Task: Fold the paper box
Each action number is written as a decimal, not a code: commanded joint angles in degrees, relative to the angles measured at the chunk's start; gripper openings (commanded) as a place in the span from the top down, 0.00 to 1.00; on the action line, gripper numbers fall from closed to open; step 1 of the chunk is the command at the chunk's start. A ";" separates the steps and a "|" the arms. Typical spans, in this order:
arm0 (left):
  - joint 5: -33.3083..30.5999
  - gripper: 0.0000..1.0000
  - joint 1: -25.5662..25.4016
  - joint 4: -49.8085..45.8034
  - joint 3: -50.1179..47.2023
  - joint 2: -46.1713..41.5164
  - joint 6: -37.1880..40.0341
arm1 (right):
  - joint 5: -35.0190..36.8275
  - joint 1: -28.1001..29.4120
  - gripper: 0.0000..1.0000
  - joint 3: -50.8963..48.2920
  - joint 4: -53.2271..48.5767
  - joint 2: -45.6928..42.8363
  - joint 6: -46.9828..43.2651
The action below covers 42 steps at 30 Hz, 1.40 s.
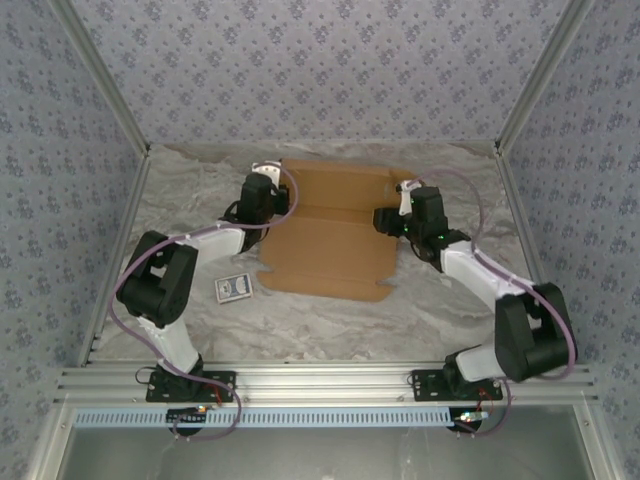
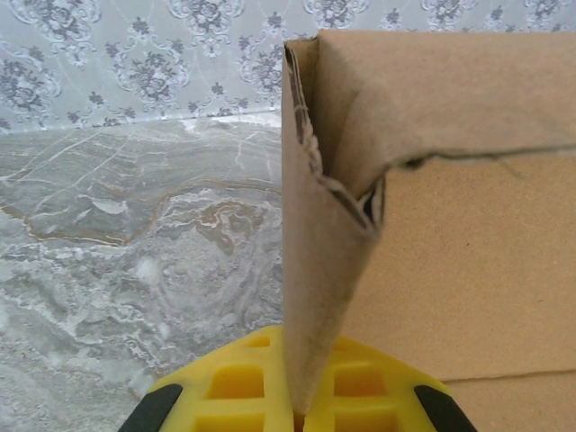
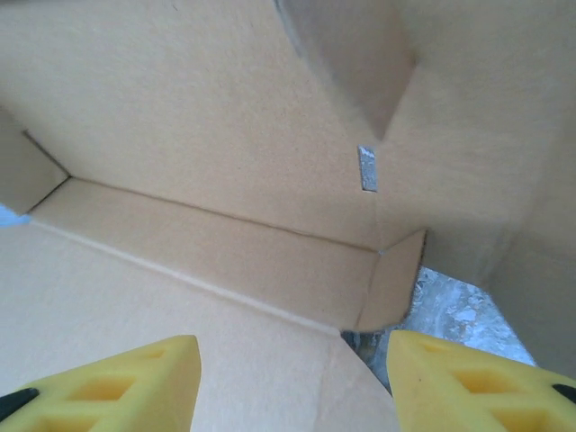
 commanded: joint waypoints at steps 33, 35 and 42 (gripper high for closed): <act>4.76 1.00 1.41 2.91 -0.49 -2.05 -3.25 | -26.98 -21.07 0.46 11.64 -5.87 13.02 -7.12; 4.88 1.00 1.41 2.85 -0.49 -2.09 -3.21 | -27.87 -20.35 0.45 11.01 -5.16 12.76 -7.64; 5.22 1.00 1.36 2.58 -0.44 -2.18 -3.12 | -29.54 -17.24 0.46 13.39 -6.77 14.37 -12.67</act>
